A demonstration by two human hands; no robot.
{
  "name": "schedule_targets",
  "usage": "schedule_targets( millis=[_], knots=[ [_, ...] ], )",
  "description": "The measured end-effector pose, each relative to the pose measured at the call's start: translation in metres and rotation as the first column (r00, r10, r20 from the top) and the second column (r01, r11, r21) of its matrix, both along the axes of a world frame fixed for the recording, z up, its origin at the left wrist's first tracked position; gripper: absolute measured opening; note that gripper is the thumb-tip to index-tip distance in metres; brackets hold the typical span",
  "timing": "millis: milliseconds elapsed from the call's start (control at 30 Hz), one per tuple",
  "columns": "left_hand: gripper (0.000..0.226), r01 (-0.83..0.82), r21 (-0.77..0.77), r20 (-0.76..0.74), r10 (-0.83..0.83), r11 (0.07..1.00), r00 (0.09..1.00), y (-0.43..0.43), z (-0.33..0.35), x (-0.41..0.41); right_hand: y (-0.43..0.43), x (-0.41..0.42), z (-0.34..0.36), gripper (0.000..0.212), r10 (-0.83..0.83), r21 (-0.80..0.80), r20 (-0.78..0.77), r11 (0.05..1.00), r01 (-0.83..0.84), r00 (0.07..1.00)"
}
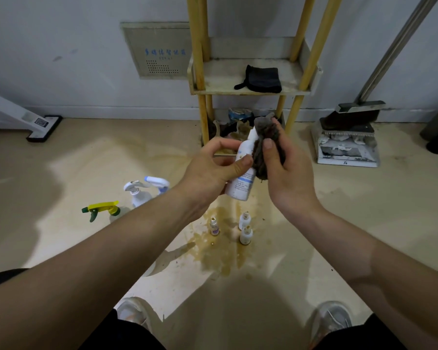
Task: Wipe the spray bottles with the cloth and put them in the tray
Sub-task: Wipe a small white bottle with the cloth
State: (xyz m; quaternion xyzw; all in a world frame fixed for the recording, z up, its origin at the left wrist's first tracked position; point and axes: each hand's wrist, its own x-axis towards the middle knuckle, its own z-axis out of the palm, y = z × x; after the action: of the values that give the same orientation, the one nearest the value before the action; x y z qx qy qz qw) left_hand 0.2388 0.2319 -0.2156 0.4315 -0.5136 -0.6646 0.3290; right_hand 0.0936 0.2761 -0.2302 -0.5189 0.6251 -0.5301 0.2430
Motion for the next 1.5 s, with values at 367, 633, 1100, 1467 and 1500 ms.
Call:
schedule_targets(
  millis=[367,633,1100,1467,1500],
  knots=[
    [0.035,0.013,0.077,-0.096,-0.006,0.997,0.995,-0.003,0.003,0.004,-0.001,-0.002,-0.007,0.051,-0.008,0.061,-0.034,0.998,0.010,0.999],
    [0.037,0.043,0.114,-0.080,-0.034,0.993,0.996,-0.010,-0.003,0.012,0.008,0.006,-0.012,0.058,0.164,0.072,-0.206,0.986,-0.152,0.965],
    [0.031,-0.115,0.087,-0.027,0.118,0.990,0.993,-0.019,0.004,0.011,0.009,0.005,-0.013,0.048,0.228,0.126,-0.057,0.967,-0.219,0.972],
    [0.020,-0.118,-0.061,-0.018,0.117,0.991,0.993,-0.006,-0.007,0.004,0.000,0.004,-0.013,0.028,0.125,0.076,0.117,0.988,-0.134,0.985],
    [0.018,-0.122,-0.073,-0.005,0.122,0.990,0.993,-0.005,-0.007,0.003,-0.001,0.003,-0.014,0.029,0.113,0.090,0.144,0.988,-0.127,0.983]
  ],
)
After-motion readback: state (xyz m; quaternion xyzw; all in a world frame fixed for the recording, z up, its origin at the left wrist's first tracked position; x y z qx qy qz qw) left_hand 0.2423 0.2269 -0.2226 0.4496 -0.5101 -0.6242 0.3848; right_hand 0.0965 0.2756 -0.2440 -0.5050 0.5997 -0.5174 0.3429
